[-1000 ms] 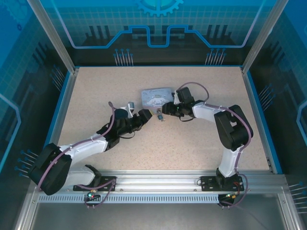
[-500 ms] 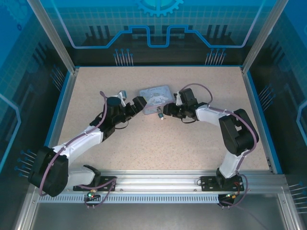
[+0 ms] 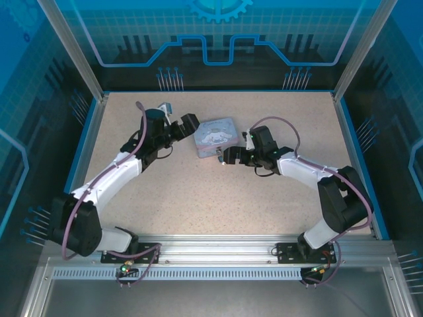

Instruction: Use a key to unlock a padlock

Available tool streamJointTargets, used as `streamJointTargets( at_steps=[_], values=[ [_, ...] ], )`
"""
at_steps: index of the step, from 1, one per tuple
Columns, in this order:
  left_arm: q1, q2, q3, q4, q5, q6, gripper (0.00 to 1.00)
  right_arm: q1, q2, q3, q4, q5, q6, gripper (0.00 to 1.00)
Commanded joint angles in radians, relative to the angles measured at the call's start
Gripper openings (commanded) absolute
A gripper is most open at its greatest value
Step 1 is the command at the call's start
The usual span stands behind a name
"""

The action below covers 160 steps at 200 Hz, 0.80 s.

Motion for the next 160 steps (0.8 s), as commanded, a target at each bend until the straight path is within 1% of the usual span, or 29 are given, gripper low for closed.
streamJointTargets(
  at_steps=[1, 13, 26, 47, 65, 85, 102, 117, 135, 146, 160],
  values=[
    [0.011, 0.030, 0.062, -0.073, -0.063, 0.055, 0.99, 0.029, -0.012, 0.062, -0.107, 0.095, -0.081, 1.00],
    [0.011, 0.036, 0.060, -0.044, -0.080, 0.065, 0.99, 0.033, 0.005, 0.077, -0.126, 0.132, -0.068, 1.00],
    [0.015, 0.042, 0.069, -0.041, -0.098, 0.054, 0.99, 0.034, 0.020, 0.069, -0.097, 0.129, -0.072, 1.00],
    [0.037, 0.075, 0.118, -0.088, -0.061, 0.040, 0.99, 0.039, 0.039, 0.045, -0.031, 0.139, -0.053, 1.00],
    [0.053, 0.118, 0.181, -0.153, -0.021, 0.043, 0.99, 0.032, 0.085, 0.067, -0.033, 0.051, -0.075, 1.00],
    [0.057, 0.151, 0.225, -0.202, -0.026, 0.040, 0.99, 0.030, 0.116, 0.030, 0.077, -0.032, -0.070, 0.99],
    [0.057, 0.164, 0.233, -0.212, -0.024, 0.032, 0.99, 0.029, 0.144, 0.027, 0.112, -0.046, -0.056, 0.93],
    [0.059, 0.168, 0.229, -0.202, -0.010, 0.031, 0.99, 0.019, 0.166, 0.014, 0.162, -0.072, -0.049, 0.82],
    [0.059, 0.178, 0.225, -0.191, 0.015, 0.023, 0.99, 0.003, 0.195, 0.008, 0.207, -0.097, -0.042, 0.73],
    [0.060, 0.184, 0.224, -0.186, 0.028, 0.020, 0.99, -0.005, 0.216, 0.011, 0.231, -0.118, -0.043, 0.65],
    [0.060, 0.192, 0.224, -0.180, 0.043, 0.015, 0.99, -0.008, 0.242, 0.017, 0.253, -0.138, -0.049, 0.62]
  ],
)
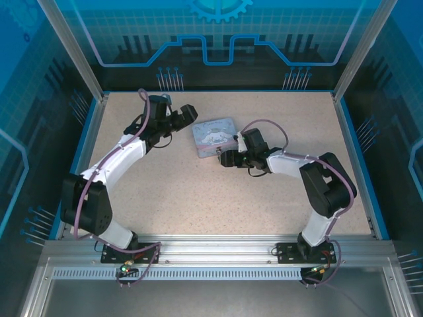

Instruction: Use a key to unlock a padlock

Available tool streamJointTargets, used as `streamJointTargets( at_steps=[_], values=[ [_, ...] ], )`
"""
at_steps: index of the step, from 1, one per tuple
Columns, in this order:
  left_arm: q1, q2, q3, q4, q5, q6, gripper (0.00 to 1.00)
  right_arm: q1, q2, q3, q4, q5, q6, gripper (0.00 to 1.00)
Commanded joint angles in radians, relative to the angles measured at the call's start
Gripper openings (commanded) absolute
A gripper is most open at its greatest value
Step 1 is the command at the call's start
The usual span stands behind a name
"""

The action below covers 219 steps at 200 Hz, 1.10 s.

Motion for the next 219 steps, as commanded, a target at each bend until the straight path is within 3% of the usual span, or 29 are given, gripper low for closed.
streamJointTargets(
  at_steps=[1, 113, 219],
  values=[
    [0.009, 0.023, 0.020, -0.009, 0.051, -0.008, 0.99, -0.018, 0.048, -0.003, 0.088, -0.067, -0.003, 0.62],
    [0.015, 0.043, 0.002, 0.024, 0.092, -0.044, 0.99, -0.007, 0.168, 0.069, 0.127, -0.104, -0.023, 0.55],
    [0.016, 0.048, -0.010, 0.037, 0.104, -0.058, 0.99, 0.016, 0.164, 0.054, 0.132, -0.107, -0.021, 0.47]
  ],
)
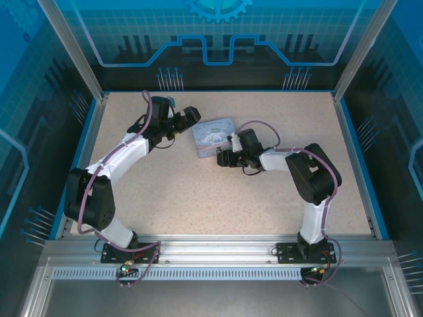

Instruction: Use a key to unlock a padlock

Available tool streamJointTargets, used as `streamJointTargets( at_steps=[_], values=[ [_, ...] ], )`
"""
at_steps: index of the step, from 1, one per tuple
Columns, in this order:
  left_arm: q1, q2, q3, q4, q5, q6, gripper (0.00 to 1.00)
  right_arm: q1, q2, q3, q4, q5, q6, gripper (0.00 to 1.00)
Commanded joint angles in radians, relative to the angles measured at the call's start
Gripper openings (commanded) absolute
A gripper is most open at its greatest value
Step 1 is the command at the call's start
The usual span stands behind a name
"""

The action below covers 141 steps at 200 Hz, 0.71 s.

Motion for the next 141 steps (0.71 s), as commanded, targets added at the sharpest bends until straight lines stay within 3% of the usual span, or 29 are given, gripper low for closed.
streamJointTargets(
  at_steps=[1, 41, 141],
  values=[
    [0.014, 0.005, -0.011, 0.022, 0.022, -0.008, 0.99, 0.012, 0.009, -0.003, 0.013, -0.018, -0.009, 0.47],
    [0.013, 0.004, -0.013, 0.024, 0.025, -0.010, 0.99, 0.015, 0.012, -0.001, 0.010, -0.003, -0.003, 0.39],
    [0.014, 0.012, -0.014, 0.034, 0.031, -0.017, 0.99, 0.019, 0.034, 0.005, 0.010, 0.008, 0.005, 0.34]
  ],
)
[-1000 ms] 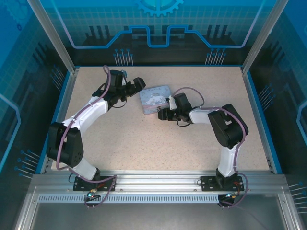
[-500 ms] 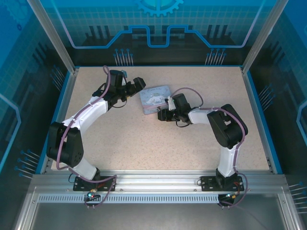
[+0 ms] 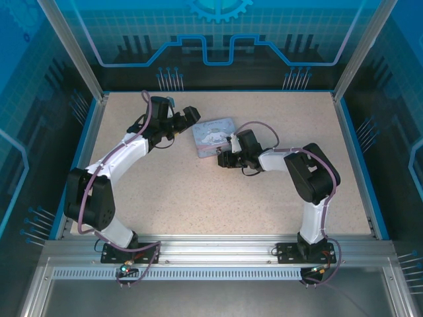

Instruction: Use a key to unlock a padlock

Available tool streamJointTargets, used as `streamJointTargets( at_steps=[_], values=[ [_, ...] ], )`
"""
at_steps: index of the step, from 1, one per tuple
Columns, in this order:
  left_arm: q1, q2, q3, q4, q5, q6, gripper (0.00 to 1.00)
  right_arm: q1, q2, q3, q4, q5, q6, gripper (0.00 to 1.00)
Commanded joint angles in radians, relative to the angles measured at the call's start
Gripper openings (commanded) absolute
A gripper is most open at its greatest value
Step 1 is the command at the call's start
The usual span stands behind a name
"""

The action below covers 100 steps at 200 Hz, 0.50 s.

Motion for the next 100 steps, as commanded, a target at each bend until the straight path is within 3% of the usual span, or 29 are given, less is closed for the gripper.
streamJointTargets(
  at_steps=[1, 100],
  values=[
    [0.010, 0.012, -0.013, 0.033, 0.027, -0.014, 0.99, 0.012, 0.023, 0.005, 0.002, 0.004, 0.001, 0.34],
    [0.011, 0.018, -0.011, 0.031, 0.027, -0.006, 0.99, 0.012, 0.016, -0.005, -0.007, 0.009, 0.001, 0.23]
  ],
)
